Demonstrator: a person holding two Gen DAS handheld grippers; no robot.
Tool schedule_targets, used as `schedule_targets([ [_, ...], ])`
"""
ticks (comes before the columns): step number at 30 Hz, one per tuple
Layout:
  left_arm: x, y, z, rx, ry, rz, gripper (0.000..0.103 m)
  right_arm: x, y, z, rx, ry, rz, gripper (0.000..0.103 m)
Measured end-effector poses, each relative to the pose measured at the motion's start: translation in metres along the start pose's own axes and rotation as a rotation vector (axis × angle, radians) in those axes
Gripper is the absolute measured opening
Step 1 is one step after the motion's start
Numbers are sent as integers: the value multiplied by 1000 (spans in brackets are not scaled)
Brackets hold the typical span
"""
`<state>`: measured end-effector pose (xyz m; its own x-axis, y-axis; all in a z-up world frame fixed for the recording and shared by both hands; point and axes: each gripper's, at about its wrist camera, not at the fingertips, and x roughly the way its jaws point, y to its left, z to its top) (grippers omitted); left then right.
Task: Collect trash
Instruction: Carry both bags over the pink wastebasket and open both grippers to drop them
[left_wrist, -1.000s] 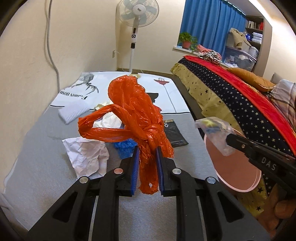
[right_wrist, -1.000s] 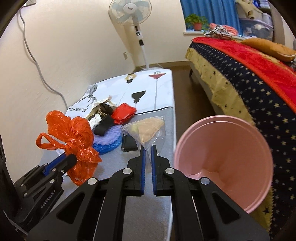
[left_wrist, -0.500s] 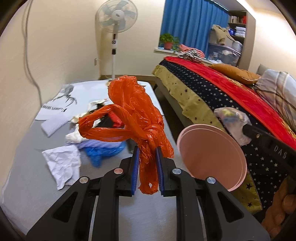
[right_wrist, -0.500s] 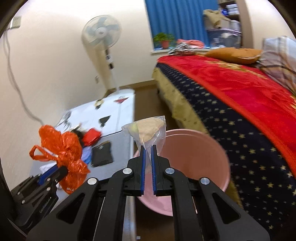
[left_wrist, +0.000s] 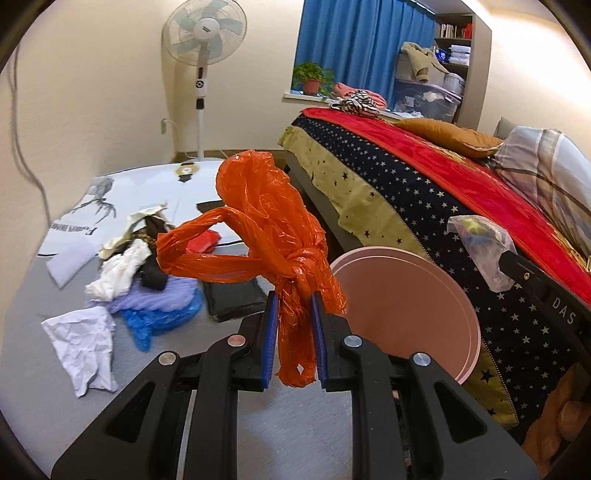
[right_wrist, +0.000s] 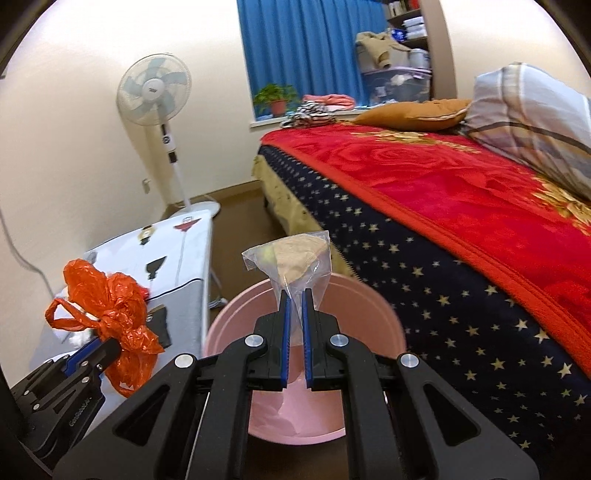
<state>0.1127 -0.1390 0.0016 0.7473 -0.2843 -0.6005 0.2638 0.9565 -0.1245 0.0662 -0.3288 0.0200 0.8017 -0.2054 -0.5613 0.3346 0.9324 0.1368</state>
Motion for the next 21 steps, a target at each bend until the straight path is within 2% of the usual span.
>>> schedule_targets([
  [10, 20, -21, 3, 45, 17, -50, 18, 15, -12, -1, 21, -16, -67, 6],
  [21, 51, -41, 2, 143, 27, -102, 18, 39, -19, -4, 12, -16, -114, 6],
])
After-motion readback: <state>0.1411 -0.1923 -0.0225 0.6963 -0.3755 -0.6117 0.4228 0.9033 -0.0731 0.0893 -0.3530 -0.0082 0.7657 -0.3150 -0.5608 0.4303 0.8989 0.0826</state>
